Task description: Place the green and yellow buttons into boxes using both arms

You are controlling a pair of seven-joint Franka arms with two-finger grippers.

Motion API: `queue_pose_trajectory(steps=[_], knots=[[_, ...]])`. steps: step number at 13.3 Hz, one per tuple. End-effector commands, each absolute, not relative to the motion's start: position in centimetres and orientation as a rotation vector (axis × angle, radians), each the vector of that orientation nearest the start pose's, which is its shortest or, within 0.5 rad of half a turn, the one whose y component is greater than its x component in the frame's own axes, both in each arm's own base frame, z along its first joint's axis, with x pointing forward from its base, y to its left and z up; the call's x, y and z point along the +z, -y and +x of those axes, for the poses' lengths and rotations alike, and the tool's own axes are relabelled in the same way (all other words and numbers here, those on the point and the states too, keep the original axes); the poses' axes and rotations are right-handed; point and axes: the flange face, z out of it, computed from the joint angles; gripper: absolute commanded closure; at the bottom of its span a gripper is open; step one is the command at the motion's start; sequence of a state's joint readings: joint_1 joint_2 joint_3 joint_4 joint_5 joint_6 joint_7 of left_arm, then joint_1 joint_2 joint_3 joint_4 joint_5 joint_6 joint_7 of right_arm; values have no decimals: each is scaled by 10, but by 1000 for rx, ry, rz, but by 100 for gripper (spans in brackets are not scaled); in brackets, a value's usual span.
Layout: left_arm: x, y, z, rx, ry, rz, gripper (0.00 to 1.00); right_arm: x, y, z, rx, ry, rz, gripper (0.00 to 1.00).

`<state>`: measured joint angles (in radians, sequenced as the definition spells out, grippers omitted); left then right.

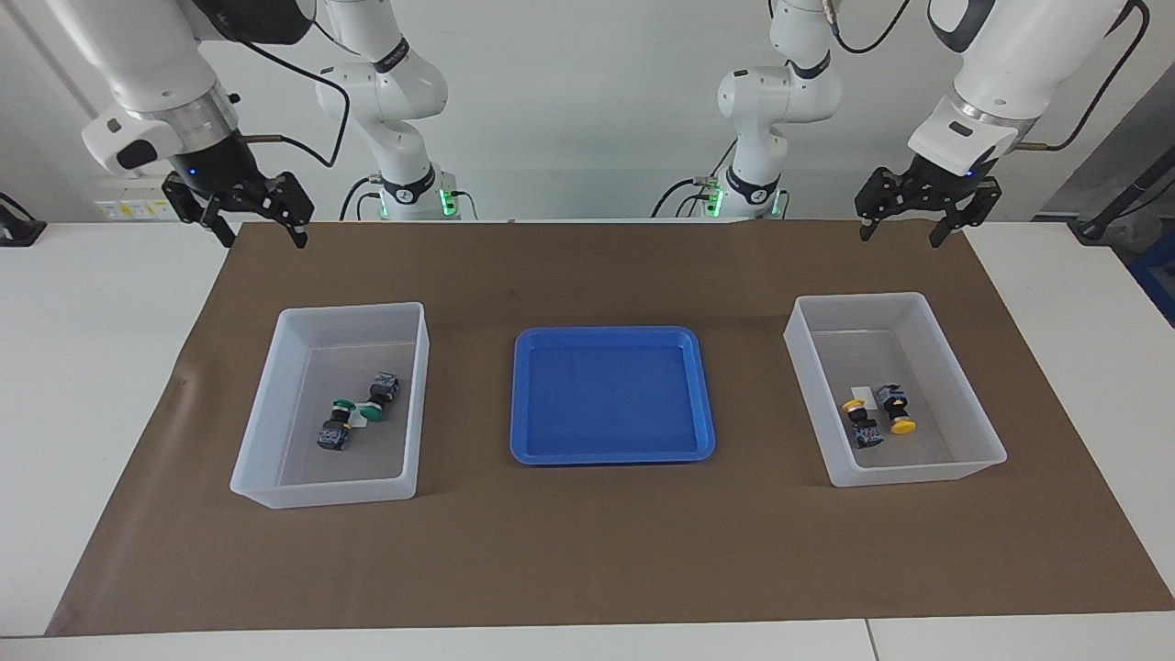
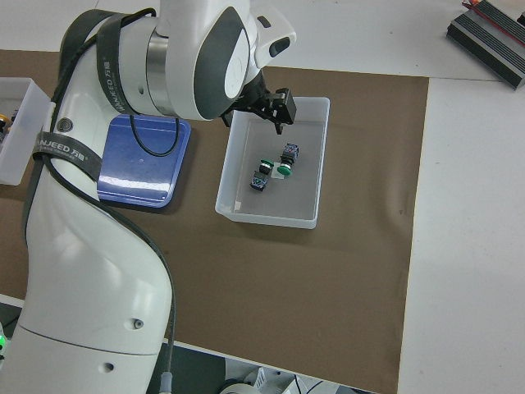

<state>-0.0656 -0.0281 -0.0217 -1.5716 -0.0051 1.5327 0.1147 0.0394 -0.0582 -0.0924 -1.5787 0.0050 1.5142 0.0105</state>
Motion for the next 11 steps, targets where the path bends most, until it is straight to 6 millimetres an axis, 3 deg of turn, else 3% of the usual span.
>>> queue_pose_trajectory(steps=[1,4,7,11], knots=[[633,37,536,41,-323,-3114,0,649,21,532,46,-77,-3136,0],[631,35,535,32,-356,-3110,0,644,17,530,55,-60,-3134,0],[632,20,537,18,-280,-3118,0,643,19,534,20,-42,-3150,0],[627,24,538,-4,-297,-3114,0,643,19,533,32,4,-3151,0]])
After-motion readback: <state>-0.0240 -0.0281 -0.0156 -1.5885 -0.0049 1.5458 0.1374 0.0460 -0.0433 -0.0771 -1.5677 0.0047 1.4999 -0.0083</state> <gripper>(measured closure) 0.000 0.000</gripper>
